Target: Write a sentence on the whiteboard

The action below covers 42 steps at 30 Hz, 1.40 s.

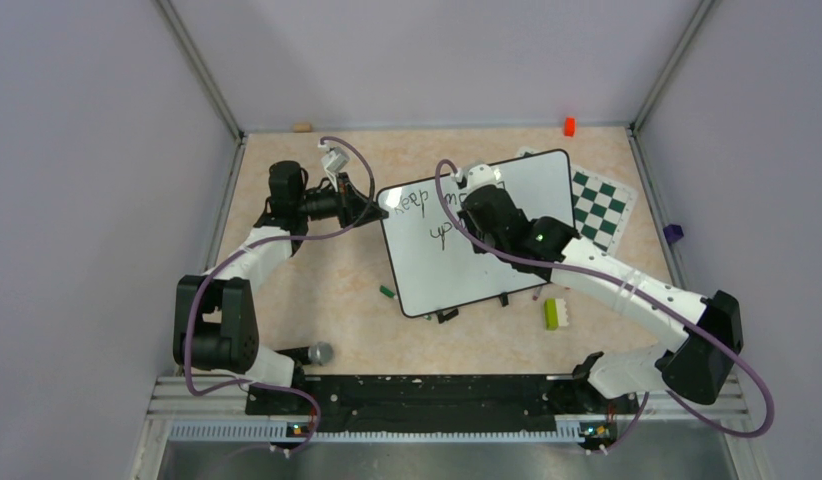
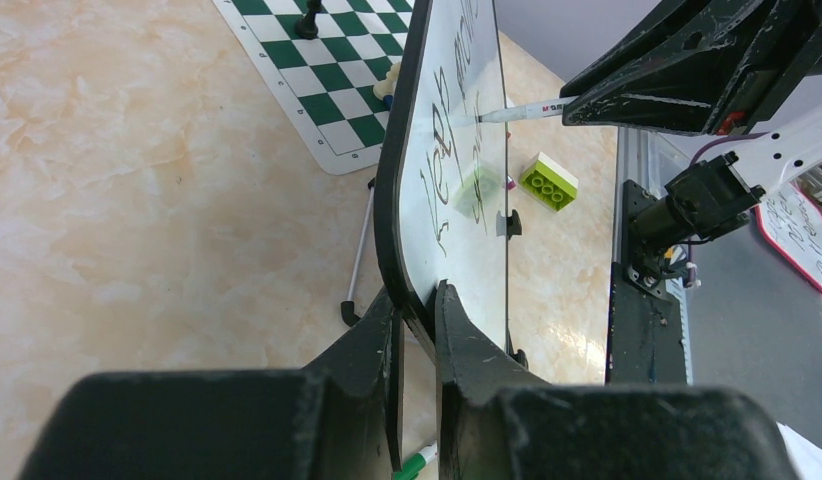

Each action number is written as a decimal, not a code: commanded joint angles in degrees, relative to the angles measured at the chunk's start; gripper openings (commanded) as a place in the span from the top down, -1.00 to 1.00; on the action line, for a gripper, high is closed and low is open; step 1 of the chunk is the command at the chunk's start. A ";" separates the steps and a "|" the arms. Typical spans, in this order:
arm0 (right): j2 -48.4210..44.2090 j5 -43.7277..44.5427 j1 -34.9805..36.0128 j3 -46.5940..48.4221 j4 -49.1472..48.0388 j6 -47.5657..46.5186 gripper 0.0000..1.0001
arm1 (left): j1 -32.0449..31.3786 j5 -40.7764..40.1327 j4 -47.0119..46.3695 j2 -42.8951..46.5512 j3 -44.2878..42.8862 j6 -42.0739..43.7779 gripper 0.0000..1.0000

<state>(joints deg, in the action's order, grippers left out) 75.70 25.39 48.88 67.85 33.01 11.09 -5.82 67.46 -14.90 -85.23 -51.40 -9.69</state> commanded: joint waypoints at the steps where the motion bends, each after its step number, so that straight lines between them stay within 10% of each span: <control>1: -1.24 -0.78 -0.61 -0.49 0.86 0.39 1.00 | -3.23 5.11 7.55 -1.39 2.88 9.25 0.74; 42: 0.54 4.08 -1.24 2.64 1.62 -0.47 1.00 | -3.32 5.16 7.69 -1.24 2.78 9.25 0.74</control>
<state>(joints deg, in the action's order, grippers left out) 77.14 29.56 48.60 70.26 35.16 10.15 -5.82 67.46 -14.74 -85.23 -51.44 -9.67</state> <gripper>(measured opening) 0.098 0.143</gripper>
